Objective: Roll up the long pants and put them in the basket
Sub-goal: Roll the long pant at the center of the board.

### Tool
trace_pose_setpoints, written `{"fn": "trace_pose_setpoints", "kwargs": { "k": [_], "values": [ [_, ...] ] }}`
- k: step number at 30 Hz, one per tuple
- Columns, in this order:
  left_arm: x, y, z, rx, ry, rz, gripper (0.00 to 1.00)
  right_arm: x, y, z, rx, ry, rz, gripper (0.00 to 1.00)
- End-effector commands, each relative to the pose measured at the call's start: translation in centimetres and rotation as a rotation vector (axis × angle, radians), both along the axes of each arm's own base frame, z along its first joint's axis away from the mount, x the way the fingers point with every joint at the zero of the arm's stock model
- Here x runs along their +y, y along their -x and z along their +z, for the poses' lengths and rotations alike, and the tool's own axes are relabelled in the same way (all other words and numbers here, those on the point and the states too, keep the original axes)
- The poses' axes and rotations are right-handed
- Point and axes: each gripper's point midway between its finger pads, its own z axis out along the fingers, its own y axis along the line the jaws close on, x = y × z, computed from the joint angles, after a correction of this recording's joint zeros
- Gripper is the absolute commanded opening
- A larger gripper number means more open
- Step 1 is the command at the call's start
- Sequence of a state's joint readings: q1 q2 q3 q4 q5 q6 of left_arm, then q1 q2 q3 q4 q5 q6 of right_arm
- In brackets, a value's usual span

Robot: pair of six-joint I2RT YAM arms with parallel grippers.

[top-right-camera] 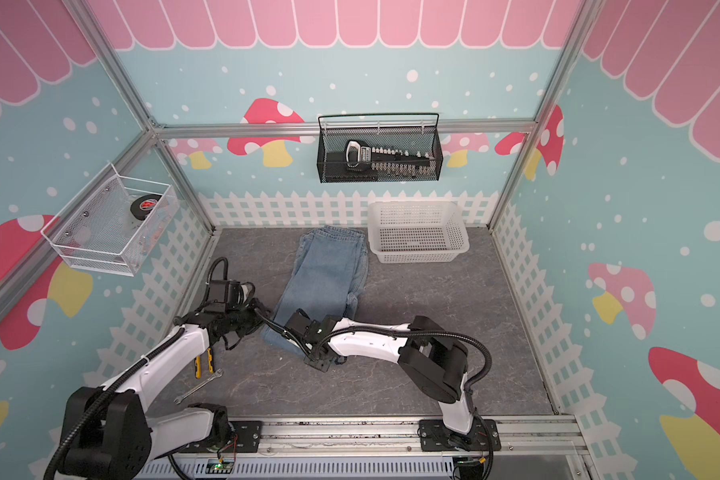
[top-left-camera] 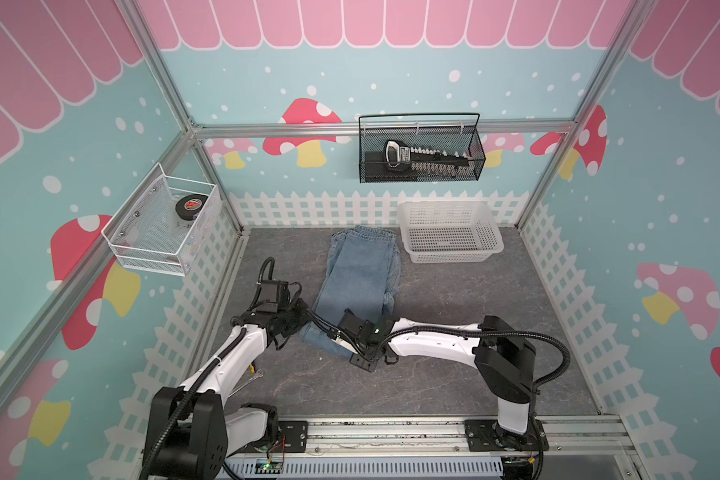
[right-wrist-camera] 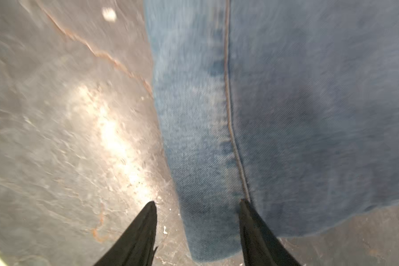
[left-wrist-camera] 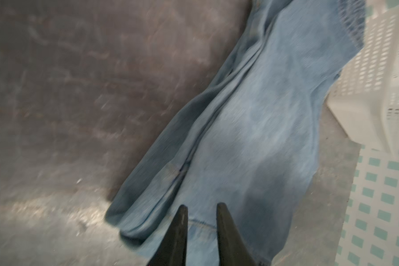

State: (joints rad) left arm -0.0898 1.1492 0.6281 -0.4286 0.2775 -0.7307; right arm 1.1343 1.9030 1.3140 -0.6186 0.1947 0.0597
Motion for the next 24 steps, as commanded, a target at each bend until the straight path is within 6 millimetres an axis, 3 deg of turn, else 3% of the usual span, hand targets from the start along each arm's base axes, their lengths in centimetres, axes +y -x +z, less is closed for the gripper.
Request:
{"fn": "trace_pose_setpoints", "kwargs": {
  "k": [1, 5, 14, 17, 19, 24],
  "values": [
    [-0.1, 1.1, 1.2, -0.061, 0.051, 0.003, 0.34, 0.0, -2.0, -0.5, -0.112, -0.002, 0.002, 0.57],
    [-0.3, 2.5, 1.7, -0.085, 0.081, -0.005, 0.39, -0.3, -2.2, -1.0, -0.142, 0.003, 0.006, 0.58],
    [-1.8, 4.3, 1.1, -0.062, 0.214, -0.017, 0.4, 0.5, -1.4, -1.3, -0.197, 0.005, 0.061, 0.58],
    [-2.1, 4.6, 0.9, -0.053, 0.243, -0.018, 0.4, 1.2, -1.1, 0.8, -0.255, -0.022, 0.079, 0.59],
    [-2.3, 4.7, 1.1, -0.055, 0.257, -0.024, 0.4, 1.7, -0.6, 1.9, -0.281, -0.04, 0.094, 0.64],
    [-2.3, 4.7, 1.2, -0.053, 0.27, -0.024, 0.4, 2.5, -0.1, 3.2, -0.318, -0.054, 0.116, 0.72]
  ]
}}
